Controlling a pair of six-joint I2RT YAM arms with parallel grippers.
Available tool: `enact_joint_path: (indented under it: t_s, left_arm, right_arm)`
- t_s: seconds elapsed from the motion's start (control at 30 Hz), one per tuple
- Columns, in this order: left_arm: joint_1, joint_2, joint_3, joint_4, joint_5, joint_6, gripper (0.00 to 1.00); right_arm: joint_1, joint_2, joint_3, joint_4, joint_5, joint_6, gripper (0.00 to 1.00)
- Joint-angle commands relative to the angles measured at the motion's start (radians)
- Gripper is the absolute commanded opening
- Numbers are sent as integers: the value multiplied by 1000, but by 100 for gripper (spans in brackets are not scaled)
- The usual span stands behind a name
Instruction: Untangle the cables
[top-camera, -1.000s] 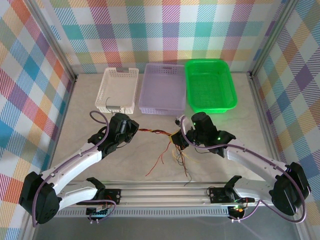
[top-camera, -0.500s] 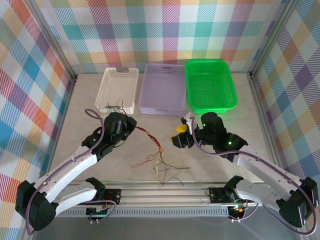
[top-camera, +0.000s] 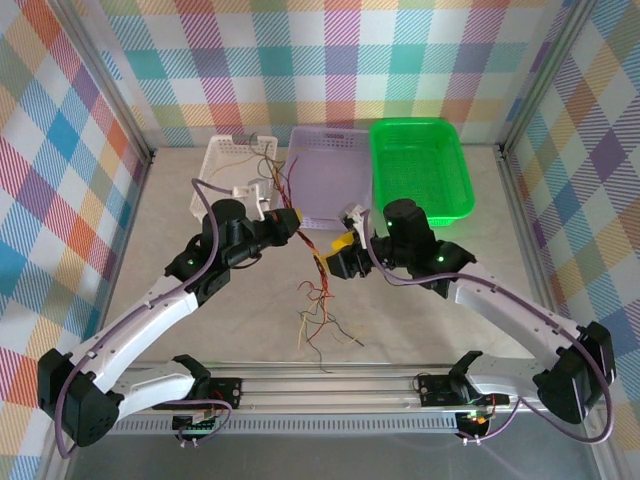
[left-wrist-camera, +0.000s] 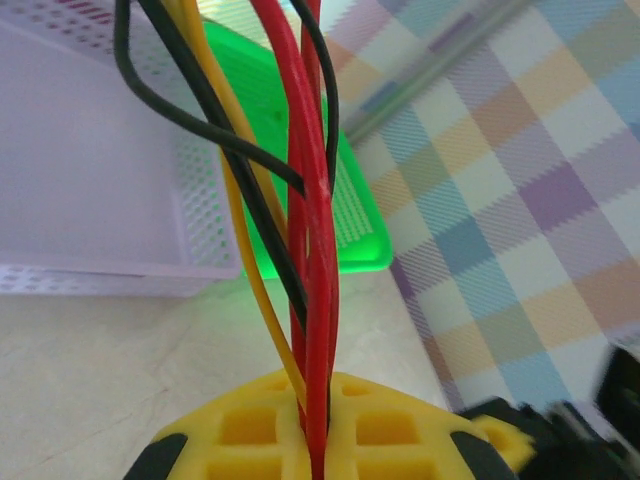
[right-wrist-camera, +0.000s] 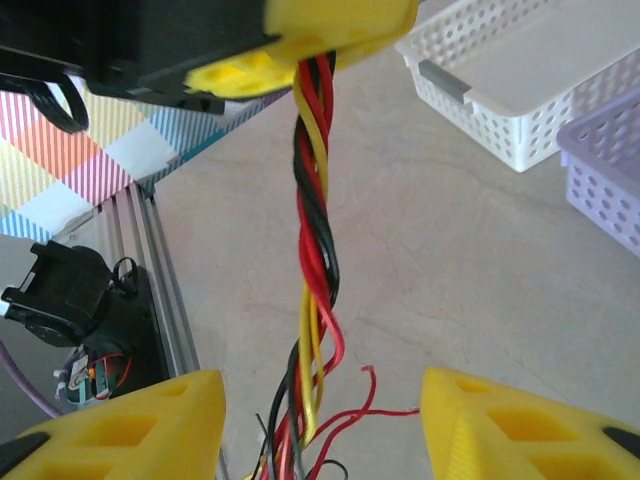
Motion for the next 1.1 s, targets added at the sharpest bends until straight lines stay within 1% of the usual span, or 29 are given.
enact_joint_path:
  t_s: [0.0, 0.1, 0.23, 0.33, 0.47, 0.57, 0.77, 0.8, 0.9, 0.93, 0.97, 1.0, 1.07]
  left_arm:
    - [-15, 16, 32, 43, 119, 104, 0]
    - [-16, 28, 31, 57, 161, 113, 0]
    - [-19, 26, 30, 64, 171, 119, 0]
    - [-21, 30, 36, 64, 176, 120, 0]
    - [-23, 29, 45, 48, 175, 130, 0]
    - [-22, 24, 48, 35, 160, 139, 0]
    - [-23, 29, 63, 17, 157, 133, 0]
    - [-24, 24, 64, 14, 160, 128, 7]
    - [-25, -14, 51, 11, 158, 96, 43]
    - [-26, -34, 39, 10, 155, 82, 51]
    - [-28, -51, 26, 12, 157, 70, 57]
    - [-31, -74, 10, 18, 166, 62, 60]
    - [-39, -114, -25, 17, 180, 55, 63]
  right_arm:
    - [1, 32, 46, 25, -70, -18, 52]
    - [1, 64, 56, 40, -108, -7, 49]
    - [1, 84, 44, 104, -162, 40, 44]
    - [2, 112, 49, 121, -222, 71, 35]
    - [2, 97, 28, 135, -214, 77, 19]
    - [2, 74, 22, 123, -200, 65, 1]
    - [2, 52, 9, 130, -155, 75, 0]
    - [1, 50, 6, 134, -149, 78, 0]
    - [1, 38, -3, 149, -96, 94, 0]
    - [1, 34, -5, 153, -69, 100, 0]
    - [1, 29, -6, 157, -50, 105, 0]
    - [-1, 25, -5, 161, -38, 110, 0]
    - [-1, 20, 8, 156, -14, 125, 0]
